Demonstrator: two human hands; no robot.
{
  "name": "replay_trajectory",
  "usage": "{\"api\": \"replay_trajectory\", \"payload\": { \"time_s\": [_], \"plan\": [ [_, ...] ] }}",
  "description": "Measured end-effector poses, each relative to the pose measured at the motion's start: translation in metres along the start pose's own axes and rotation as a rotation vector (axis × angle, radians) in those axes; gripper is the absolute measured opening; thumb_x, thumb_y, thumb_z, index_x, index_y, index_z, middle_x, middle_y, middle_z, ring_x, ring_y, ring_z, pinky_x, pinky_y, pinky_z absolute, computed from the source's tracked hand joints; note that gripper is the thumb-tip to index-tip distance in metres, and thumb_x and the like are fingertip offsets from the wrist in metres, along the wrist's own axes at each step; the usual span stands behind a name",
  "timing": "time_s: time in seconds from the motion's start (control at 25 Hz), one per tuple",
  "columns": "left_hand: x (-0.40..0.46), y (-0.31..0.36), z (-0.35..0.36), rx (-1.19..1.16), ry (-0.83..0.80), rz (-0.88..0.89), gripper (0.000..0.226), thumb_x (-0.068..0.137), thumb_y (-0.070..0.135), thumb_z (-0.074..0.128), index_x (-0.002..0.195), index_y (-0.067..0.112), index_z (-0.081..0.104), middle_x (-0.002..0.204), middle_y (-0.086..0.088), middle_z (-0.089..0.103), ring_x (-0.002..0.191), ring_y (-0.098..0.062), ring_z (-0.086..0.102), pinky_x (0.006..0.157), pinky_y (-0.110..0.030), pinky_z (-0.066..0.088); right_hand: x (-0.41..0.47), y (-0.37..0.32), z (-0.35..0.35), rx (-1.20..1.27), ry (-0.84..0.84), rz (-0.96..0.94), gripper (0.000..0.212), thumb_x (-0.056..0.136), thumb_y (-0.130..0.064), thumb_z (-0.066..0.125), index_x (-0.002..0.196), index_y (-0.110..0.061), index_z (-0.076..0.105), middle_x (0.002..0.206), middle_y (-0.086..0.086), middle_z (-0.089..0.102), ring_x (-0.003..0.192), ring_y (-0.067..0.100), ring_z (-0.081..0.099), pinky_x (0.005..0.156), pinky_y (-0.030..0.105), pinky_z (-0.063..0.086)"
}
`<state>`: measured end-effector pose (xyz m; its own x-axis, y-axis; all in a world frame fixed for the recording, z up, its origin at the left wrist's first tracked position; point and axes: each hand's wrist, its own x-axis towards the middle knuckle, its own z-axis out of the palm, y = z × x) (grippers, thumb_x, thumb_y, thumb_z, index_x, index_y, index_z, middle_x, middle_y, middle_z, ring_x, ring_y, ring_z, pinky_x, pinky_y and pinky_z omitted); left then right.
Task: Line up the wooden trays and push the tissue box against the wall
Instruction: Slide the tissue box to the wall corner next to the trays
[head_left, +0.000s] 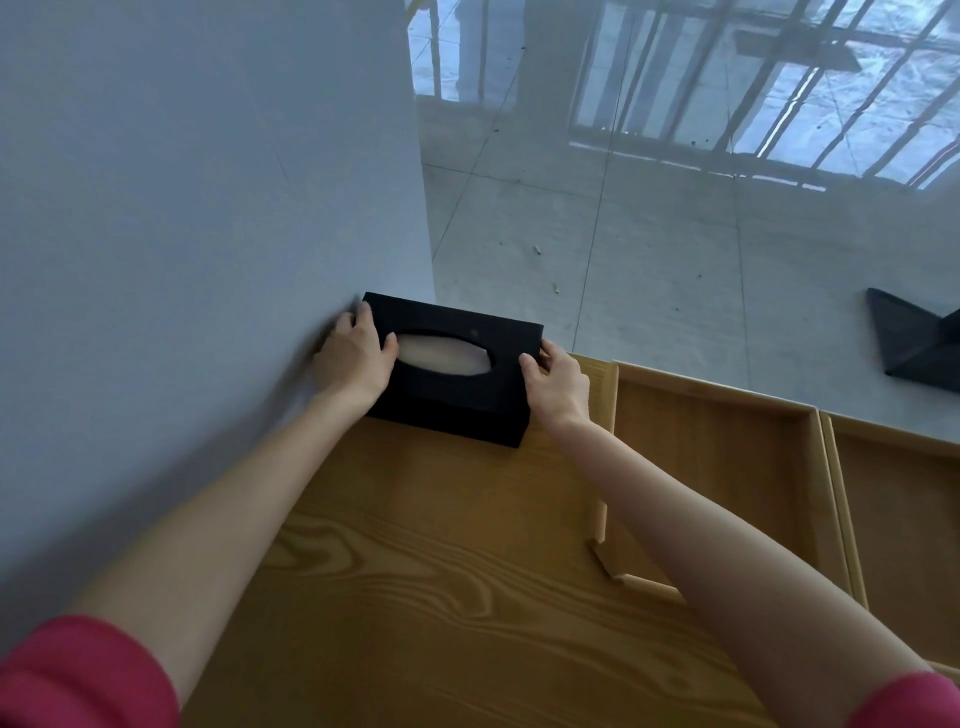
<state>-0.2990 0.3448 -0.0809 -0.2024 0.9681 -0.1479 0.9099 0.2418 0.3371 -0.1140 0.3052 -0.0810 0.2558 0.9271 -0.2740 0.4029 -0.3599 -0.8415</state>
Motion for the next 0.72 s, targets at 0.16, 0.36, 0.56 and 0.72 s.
{"api": "replay_trajectory", "payload": {
  "time_s": [0.16,0.36,0.56,0.72],
  "plan": [
    [-0.009,0.000,0.003,0.018,-0.016,0.055,0.056,0.096,0.031,0.037,0.144,0.007,0.022,0.150,-0.023,0.024,0.137,-0.039,0.026,0.108,-0.050,0.030,-0.006,0.005,0.000,-0.044,-0.097,-0.036,0.053,0.094,-0.021,0.046,0.141,-0.010,0.024,0.135,0.015,0.050,0.125,0.031,0.047,0.103,0.043,0.042],
    [-0.037,-0.007,0.011,0.123,-0.089,0.237,0.068,0.092,0.050,0.030,0.148,0.018,0.008,0.158,-0.015,-0.006,0.146,-0.030,-0.009,0.118,-0.050,-0.002,-0.027,0.012,-0.004,-0.288,-0.291,-0.187,0.085,0.086,-0.035,0.058,0.145,-0.020,-0.001,0.156,0.014,0.008,0.142,0.030,0.015,0.114,0.044,0.022],
    [-0.040,-0.013,0.015,0.242,-0.189,0.289,0.085,0.084,0.065,0.030,0.148,0.019,-0.003,0.157,-0.016,-0.016,0.143,-0.033,-0.020,0.115,-0.053,-0.010,-0.032,0.015,-0.003,-0.385,-0.276,-0.207,0.088,0.085,-0.026,0.062,0.145,-0.015,-0.002,0.157,0.014,0.001,0.141,0.033,0.017,0.113,0.041,0.025],
    [-0.032,-0.014,0.014,0.286,-0.218,0.311,0.087,0.083,0.066,0.031,0.147,0.020,-0.005,0.156,-0.017,-0.019,0.143,-0.034,-0.021,0.115,-0.054,-0.011,-0.029,0.013,-0.001,-0.413,-0.260,-0.213,0.088,0.085,-0.027,0.062,0.145,-0.014,-0.001,0.157,0.014,0.003,0.140,0.034,0.021,0.112,0.043,0.027]
  ]
}}
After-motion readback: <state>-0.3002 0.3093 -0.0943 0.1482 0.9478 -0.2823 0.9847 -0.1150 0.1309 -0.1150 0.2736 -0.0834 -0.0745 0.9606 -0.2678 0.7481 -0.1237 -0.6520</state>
